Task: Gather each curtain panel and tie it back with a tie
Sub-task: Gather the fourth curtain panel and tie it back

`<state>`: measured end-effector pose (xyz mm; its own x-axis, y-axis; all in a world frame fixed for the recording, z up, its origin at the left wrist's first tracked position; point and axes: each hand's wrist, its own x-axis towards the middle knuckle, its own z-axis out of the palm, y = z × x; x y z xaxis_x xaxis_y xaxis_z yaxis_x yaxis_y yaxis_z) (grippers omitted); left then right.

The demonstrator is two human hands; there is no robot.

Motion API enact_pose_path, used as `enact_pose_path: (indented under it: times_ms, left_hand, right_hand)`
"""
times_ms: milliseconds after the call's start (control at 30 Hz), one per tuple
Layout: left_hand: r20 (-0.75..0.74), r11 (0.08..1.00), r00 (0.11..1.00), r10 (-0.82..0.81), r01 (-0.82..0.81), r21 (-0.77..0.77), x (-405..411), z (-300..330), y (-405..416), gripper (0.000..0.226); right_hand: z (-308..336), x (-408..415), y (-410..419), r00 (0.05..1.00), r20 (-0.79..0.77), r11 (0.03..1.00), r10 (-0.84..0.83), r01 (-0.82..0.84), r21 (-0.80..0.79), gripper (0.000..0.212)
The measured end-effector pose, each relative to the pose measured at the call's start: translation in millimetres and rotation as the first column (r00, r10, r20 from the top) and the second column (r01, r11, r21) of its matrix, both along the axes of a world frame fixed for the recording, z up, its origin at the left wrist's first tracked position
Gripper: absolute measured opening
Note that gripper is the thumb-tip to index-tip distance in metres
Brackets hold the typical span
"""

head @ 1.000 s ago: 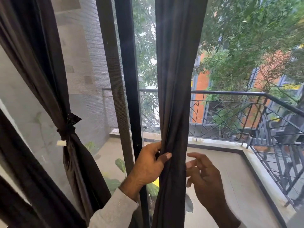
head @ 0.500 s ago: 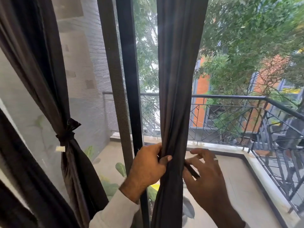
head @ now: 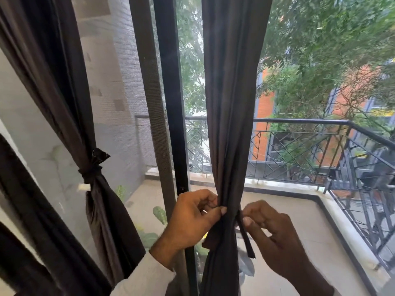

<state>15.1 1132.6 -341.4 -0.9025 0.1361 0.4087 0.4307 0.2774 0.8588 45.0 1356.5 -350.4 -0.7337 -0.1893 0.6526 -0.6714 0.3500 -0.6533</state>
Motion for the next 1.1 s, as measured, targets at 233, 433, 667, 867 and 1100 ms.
enact_pose_path:
  times_ms: [233,433,667,867,1100]
  left_hand:
    - [-0.088,0.971,0.968,-0.235,0.229,-0.074,9,-5,-10,0.030]
    - [-0.781,0.781,0.569,-0.257,-0.353,-0.515,15,-7,-4,0.014]
    - [-0.716,0.636,0.443,-0.540,-0.343,-0.691,24,38,-4,0.018]
    - [-0.622,0.879,0.724,-0.298,-0.046,-0.474,22,49,5,0.016]
    - [-0.255,0.995,0.964,0.068,-0.047,0.089,21,57,31,0.013]
  right_hand:
    - [1,-8,6,0.993,-0.059,0.993,-0.100,0.103,0.059,0.034]
    - [-11,-14,8,0.991,-0.100,0.995,-0.093,0.095,0.017,0.038]
    - [-14,-7,5,0.989,0.085,0.960,0.122,-0.095,-0.264,0.057]
    - [-11,3,1,0.990,0.095,0.923,0.106,-0.063,-0.380,0.054]
    - [14,17,-4,0.982,-0.127,0.975,-0.138,0.112,-0.194,0.023]
